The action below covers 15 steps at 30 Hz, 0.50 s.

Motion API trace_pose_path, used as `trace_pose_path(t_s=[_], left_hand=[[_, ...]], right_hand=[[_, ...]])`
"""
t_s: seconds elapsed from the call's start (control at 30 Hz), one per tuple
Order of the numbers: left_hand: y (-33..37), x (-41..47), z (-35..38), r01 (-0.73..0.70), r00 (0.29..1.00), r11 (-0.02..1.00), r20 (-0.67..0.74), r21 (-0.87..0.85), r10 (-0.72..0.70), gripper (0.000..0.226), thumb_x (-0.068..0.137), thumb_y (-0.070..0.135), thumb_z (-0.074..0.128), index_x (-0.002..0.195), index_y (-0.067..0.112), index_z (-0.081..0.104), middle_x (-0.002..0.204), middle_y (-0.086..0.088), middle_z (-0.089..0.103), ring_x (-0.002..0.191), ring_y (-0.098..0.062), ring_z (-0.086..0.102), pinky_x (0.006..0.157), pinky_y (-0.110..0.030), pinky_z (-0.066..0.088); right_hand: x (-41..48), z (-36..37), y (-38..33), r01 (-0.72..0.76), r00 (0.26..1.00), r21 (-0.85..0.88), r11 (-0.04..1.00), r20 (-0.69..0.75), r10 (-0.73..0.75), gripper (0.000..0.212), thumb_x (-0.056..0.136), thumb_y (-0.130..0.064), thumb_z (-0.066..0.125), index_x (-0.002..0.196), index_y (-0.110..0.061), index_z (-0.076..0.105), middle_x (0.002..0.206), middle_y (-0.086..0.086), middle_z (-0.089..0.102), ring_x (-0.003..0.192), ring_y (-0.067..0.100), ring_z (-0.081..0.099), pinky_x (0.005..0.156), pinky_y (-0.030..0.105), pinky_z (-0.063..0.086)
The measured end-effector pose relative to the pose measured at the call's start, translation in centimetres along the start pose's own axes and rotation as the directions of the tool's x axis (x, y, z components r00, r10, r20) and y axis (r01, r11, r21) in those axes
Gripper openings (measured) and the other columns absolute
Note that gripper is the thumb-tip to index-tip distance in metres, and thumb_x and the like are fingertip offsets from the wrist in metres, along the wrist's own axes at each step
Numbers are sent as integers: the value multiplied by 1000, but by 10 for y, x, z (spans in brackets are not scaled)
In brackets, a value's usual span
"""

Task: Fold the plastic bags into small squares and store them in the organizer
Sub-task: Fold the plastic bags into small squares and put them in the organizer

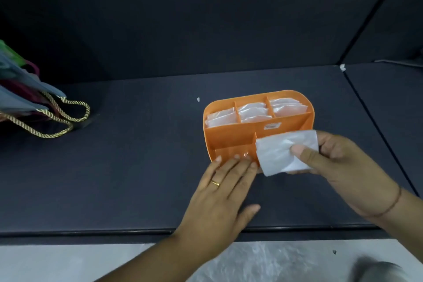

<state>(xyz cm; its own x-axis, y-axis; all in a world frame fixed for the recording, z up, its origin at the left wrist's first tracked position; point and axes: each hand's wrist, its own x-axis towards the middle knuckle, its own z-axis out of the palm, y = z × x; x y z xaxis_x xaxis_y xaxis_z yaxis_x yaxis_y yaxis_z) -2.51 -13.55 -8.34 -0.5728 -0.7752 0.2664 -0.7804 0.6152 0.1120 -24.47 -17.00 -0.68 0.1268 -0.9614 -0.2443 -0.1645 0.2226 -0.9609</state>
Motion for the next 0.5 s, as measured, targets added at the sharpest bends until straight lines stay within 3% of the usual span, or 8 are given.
trace_pose_path(t_s=[0.1,0.2,0.37,0.5], left_hand=[[4,-3,1,2,1000,999,16,45,-3,59,100,48,36,147,12,37,149,-3,47,139,-20,42,114,-42,27],[7,-3,0,23,999,998,34,65,-25,59,99,48,36,147,12,37,149,-2,47,137,-19,44,113,-41,28],[18,-4,-3,36,997,995,59,89,-42,62,97,51,35,146,13,38,147,-3,49,130,-17,43,113,-37,24],[24,-7,-5,33,997,997,73,76,-39,63,96,53,32,144,12,38,145,-3,51,125,-18,51,110,-36,29]], right_hand=[[12,-3,-1,38,988,-50,998,-147,-45,19,95,-8,54,106,-14,68,98,2,75,91,17,71,82,34,58],[23,-10,3,18,939,-221,975,-331,-92,11,92,-11,59,99,-18,66,91,1,72,84,23,69,77,43,58],[26,-12,5,-2,927,-356,935,-352,-132,18,89,-14,65,80,-28,62,77,-11,67,63,-5,62,54,6,47],[29,-11,18,-119,928,-429,895,-369,-54,5,87,-18,68,82,-20,67,86,-4,65,73,5,60,55,10,41]])
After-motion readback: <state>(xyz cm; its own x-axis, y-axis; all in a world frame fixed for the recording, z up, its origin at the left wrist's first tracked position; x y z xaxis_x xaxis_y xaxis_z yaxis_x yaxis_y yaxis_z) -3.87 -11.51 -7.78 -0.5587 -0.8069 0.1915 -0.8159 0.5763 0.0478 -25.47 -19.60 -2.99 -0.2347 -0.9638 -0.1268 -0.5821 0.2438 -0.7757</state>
